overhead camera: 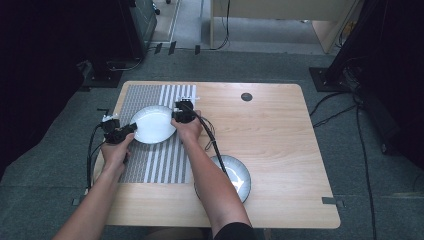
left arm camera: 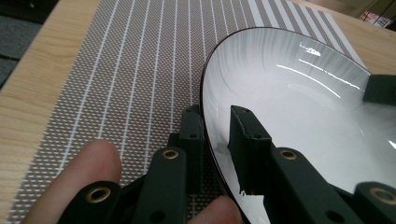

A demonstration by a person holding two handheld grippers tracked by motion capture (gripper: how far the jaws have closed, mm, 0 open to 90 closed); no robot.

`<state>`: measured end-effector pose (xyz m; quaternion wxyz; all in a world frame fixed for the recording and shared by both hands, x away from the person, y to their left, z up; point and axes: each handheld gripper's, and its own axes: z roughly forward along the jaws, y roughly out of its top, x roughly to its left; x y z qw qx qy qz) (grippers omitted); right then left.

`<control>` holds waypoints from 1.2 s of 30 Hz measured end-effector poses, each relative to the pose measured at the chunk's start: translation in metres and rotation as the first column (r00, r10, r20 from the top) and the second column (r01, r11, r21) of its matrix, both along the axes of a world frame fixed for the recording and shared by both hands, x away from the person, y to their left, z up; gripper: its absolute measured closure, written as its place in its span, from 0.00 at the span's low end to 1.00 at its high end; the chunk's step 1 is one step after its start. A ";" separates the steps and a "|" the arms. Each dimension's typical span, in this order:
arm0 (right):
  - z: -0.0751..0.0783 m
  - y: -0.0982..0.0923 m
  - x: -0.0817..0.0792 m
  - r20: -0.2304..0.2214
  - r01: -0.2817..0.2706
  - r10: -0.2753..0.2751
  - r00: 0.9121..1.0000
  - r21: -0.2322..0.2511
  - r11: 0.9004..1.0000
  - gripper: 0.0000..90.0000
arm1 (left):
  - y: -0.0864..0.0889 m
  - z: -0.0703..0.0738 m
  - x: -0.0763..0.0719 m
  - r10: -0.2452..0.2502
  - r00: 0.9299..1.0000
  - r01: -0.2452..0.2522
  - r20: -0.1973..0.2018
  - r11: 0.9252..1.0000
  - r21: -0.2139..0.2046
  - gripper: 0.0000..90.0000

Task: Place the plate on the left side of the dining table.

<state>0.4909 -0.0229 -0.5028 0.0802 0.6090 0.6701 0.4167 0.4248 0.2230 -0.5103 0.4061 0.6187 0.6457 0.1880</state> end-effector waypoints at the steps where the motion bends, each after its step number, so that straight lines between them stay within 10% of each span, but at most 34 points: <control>1: 0.000 0.000 0.001 0.004 0.001 -0.001 1.000 -0.010 1.000 0.92 | -0.001 -0.001 0.000 0.000 1.000 0.000 -0.003 1.000 -0.001 0.83; 13: -0.001 0.000 0.003 0.011 -0.012 0.012 1.000 0.007 1.000 0.81 | -0.002 -0.003 0.000 -0.024 1.000 0.024 0.001 1.000 -0.003 0.75; 25: 0.013 -0.019 -0.006 0.038 -0.038 0.042 0.998 -0.098 0.994 0.55 | 0.001 0.011 -0.011 -0.052 0.998 0.053 -0.036 0.998 0.019 0.35; 36: 0.030 -0.040 -0.015 0.052 -0.001 0.003 0.999 -0.039 0.999 0.41 | 0.002 0.028 -0.029 -0.071 0.997 0.071 -0.005 0.997 0.018 0.25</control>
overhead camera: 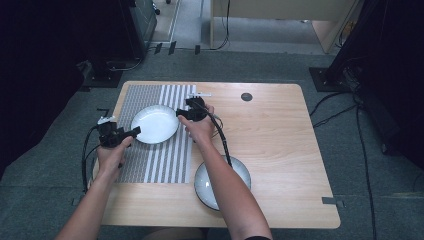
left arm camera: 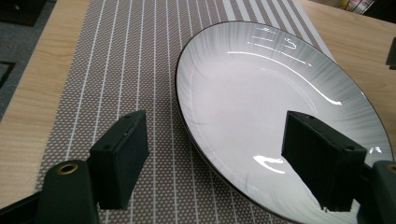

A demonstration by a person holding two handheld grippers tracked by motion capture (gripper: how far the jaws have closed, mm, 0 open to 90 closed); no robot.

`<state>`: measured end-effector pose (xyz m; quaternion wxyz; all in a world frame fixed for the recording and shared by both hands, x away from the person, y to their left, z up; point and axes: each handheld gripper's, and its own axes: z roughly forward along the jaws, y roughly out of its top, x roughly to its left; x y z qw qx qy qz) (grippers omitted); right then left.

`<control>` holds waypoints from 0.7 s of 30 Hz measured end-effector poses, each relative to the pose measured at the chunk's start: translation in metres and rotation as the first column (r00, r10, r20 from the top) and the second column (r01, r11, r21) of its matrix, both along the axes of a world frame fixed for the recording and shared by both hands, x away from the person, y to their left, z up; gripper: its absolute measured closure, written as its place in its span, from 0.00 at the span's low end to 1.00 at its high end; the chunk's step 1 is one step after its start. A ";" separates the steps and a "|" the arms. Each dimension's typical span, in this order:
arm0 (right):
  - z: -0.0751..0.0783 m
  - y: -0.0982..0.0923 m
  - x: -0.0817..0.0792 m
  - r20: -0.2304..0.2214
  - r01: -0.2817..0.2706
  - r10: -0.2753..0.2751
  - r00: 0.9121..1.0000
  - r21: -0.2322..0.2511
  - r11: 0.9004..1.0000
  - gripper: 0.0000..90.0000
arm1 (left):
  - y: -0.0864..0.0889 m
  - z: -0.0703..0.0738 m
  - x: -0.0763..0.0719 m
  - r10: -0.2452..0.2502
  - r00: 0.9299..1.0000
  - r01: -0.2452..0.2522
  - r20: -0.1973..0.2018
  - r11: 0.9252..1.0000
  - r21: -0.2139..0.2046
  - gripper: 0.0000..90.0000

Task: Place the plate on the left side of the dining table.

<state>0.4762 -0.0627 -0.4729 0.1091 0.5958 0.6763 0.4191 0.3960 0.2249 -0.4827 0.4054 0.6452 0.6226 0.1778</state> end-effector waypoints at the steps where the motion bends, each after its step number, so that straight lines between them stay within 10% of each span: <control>1: 0.001 -0.001 -0.001 -0.001 -0.001 0.001 1.000 -0.001 1.000 0.39 | 0.000 0.001 -0.003 0.000 1.000 0.000 0.001 1.000 -0.002 0.25; 21: 0.020 -0.042 -0.042 0.004 -0.042 0.042 0.999 0.013 0.999 0.30 | 0.005 0.010 -0.046 -0.037 0.999 0.037 0.035 0.999 0.005 0.18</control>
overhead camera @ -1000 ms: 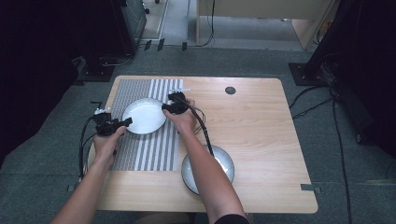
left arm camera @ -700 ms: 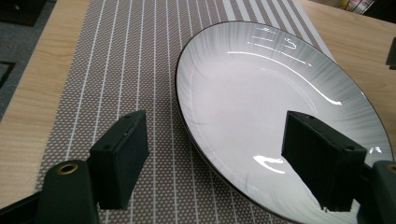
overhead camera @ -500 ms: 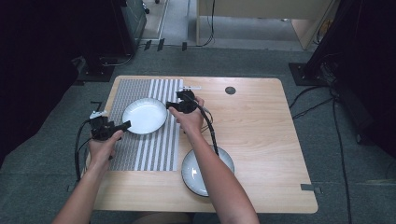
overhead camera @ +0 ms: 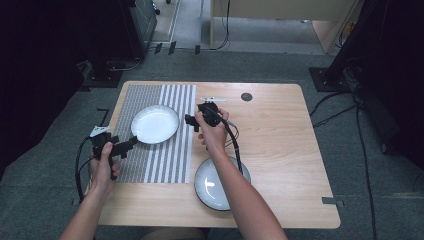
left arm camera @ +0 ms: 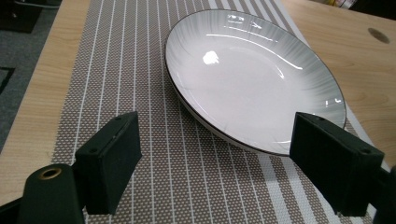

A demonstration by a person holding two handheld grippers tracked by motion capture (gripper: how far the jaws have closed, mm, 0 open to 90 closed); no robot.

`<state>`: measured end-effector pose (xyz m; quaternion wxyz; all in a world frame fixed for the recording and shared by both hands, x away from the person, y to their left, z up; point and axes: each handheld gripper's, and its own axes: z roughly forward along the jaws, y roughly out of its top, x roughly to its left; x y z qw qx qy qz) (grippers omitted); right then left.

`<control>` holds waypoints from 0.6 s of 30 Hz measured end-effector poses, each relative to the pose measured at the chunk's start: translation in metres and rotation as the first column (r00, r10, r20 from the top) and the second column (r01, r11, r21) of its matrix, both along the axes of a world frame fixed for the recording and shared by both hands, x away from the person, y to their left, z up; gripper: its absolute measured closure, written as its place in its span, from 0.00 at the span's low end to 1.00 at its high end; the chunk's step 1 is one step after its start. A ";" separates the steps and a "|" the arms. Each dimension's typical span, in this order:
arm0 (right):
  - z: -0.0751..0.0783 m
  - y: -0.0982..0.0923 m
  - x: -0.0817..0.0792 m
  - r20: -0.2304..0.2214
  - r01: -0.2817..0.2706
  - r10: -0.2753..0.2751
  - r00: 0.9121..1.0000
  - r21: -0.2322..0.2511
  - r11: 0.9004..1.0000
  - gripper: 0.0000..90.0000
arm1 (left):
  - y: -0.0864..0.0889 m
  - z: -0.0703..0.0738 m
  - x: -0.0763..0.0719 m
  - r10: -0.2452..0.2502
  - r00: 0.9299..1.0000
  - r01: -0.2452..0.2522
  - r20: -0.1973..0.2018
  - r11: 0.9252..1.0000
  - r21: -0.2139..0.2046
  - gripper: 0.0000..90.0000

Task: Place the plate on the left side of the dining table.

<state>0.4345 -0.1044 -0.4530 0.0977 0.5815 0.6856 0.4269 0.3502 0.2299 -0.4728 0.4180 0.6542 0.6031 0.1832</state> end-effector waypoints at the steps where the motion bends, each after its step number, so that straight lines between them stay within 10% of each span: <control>1: 0.000 -0.001 -0.002 0.003 -0.001 0.001 1.000 -0.002 1.000 0.30 | 0.001 0.000 -0.002 -0.002 1.000 0.002 0.002 1.000 -0.010 0.18; 18: 0.011 -0.030 -0.040 0.040 -0.066 0.066 0.997 -0.005 0.998 0.23 | 0.004 -0.009 -0.046 -0.013 1.000 0.013 -0.005 1.000 0.003 0.19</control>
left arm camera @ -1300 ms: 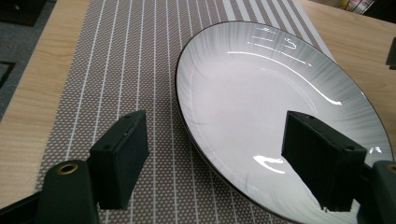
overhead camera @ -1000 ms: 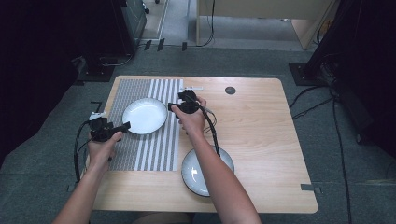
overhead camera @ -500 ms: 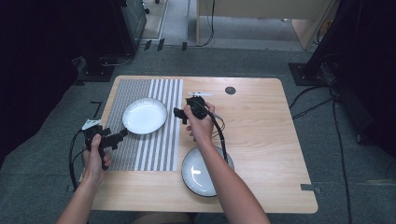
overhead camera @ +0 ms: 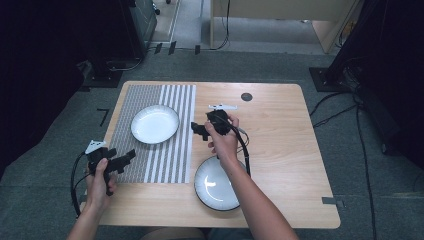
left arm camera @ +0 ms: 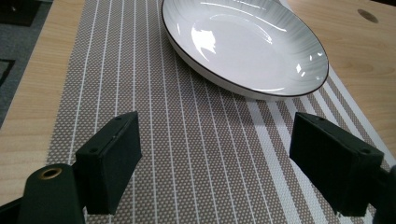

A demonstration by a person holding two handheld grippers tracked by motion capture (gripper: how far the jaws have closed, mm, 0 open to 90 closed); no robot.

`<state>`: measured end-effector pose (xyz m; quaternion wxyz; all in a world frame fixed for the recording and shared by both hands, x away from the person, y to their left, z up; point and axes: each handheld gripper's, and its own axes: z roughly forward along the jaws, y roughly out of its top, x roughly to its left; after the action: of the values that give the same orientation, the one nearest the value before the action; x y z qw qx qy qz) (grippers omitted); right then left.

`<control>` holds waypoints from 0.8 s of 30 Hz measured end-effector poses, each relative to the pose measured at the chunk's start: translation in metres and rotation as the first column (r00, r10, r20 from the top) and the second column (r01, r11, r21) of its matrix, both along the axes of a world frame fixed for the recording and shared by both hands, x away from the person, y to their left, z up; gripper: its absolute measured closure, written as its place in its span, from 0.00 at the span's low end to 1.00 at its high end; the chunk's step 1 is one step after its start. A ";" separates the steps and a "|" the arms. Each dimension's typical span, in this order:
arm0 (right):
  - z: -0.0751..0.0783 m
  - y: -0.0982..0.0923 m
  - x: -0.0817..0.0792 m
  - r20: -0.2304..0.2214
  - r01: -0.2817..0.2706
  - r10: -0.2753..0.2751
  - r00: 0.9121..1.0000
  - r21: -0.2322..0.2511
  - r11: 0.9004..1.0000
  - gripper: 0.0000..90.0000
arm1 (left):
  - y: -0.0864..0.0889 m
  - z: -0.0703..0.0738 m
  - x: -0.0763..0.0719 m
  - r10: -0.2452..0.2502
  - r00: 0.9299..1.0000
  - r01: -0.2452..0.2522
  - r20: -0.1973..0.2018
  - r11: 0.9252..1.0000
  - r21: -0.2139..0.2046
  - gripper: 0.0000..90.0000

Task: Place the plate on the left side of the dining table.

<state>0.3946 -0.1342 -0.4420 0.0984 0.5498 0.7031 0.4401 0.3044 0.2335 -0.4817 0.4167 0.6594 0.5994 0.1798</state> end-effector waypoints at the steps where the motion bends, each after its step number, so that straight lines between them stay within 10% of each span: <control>1: 0.000 -0.003 -0.002 0.005 -0.001 0.001 1.000 0.000 1.000 0.23 | 0.001 0.000 -0.002 -0.004 1.000 0.004 0.002 1.000 0.001 0.18; 24: 0.021 -0.059 -0.050 0.081 0.044 -0.042 0.996 -0.017 0.999 0.23 | 0.017 -0.024 -0.046 0.014 1.000 -0.014 -0.013 0.999 0.029 0.18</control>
<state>0.3448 -0.1936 -0.4211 0.1413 0.5458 0.6907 0.4528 0.2587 0.2506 -0.5053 0.4019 0.6623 0.6040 0.1871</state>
